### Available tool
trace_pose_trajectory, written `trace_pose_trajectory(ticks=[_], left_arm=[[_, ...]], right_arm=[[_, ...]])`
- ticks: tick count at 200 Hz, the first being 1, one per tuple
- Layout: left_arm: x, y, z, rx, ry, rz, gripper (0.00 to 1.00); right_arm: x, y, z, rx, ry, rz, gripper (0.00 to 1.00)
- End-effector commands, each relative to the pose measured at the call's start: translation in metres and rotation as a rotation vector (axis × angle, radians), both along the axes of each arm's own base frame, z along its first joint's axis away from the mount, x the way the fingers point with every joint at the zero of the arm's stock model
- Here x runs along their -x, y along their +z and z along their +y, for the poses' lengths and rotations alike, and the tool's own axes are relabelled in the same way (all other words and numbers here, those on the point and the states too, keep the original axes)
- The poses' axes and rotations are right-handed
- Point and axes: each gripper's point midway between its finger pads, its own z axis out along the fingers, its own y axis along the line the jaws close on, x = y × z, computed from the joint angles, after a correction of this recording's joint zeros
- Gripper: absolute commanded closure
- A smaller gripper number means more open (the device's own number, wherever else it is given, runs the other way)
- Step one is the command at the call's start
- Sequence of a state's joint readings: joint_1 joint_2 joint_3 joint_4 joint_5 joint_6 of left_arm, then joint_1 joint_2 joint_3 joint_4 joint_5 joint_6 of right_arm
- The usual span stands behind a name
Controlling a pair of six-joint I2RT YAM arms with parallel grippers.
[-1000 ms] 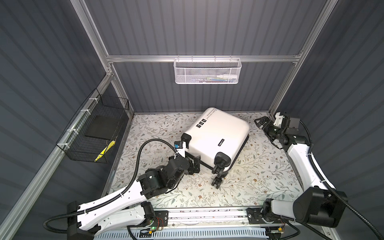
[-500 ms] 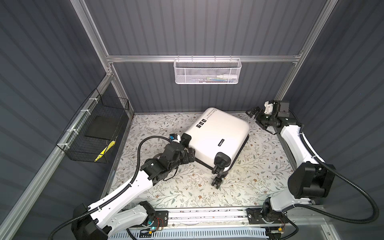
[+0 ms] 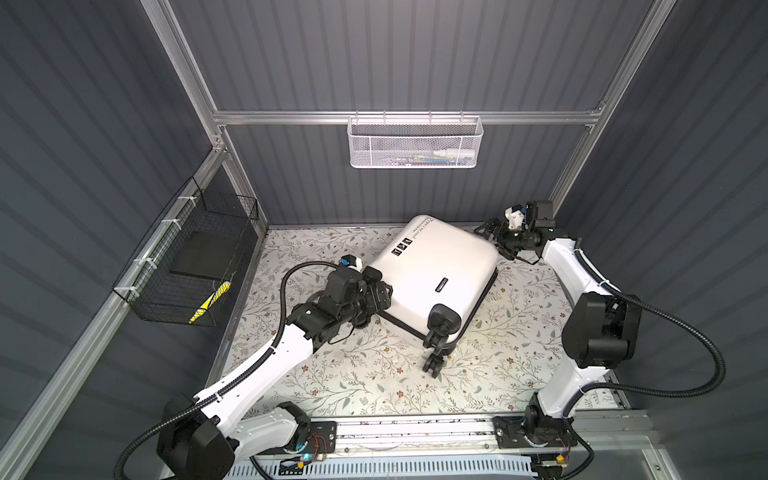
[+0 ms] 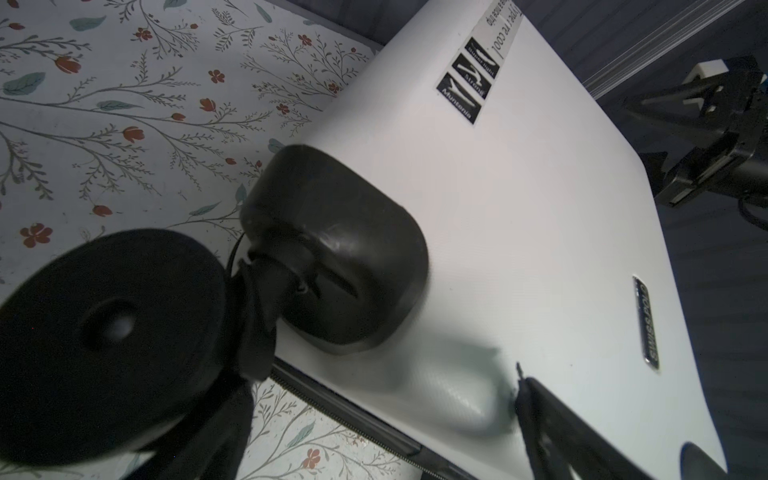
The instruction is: Pack the luggage
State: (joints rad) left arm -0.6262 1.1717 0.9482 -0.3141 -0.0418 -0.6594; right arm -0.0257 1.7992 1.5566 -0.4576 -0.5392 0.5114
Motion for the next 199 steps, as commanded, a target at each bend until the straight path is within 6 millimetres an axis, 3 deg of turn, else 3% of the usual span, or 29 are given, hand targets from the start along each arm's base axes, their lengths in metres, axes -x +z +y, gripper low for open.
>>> trace_pose_trajectory(ticks=[1,76,158,199], left_arm=[[-0.011,0.011,-0.004,-0.011,-0.044,-0.036,0.0],[-0.042,0.02,-0.015,-0.032,-0.108,-0.049,0.0],[-0.07,0.017,-0.033,-0.055,-0.194,-0.041,0.0],[-0.095,0.023,-0.04,-0.065,-0.225,-0.044,0.0]], right_arm=[[0.021,0.007,0.029,-0.063,0.11,-0.014,0.07],[0.076,-0.016,0.055,-0.101,0.152,-0.005,0.13],[0.155,-0.039,0.107,-0.113,0.216,-0.009,0.14],[0.188,-0.035,0.109,-0.133,0.203,-0.029,0.13]])
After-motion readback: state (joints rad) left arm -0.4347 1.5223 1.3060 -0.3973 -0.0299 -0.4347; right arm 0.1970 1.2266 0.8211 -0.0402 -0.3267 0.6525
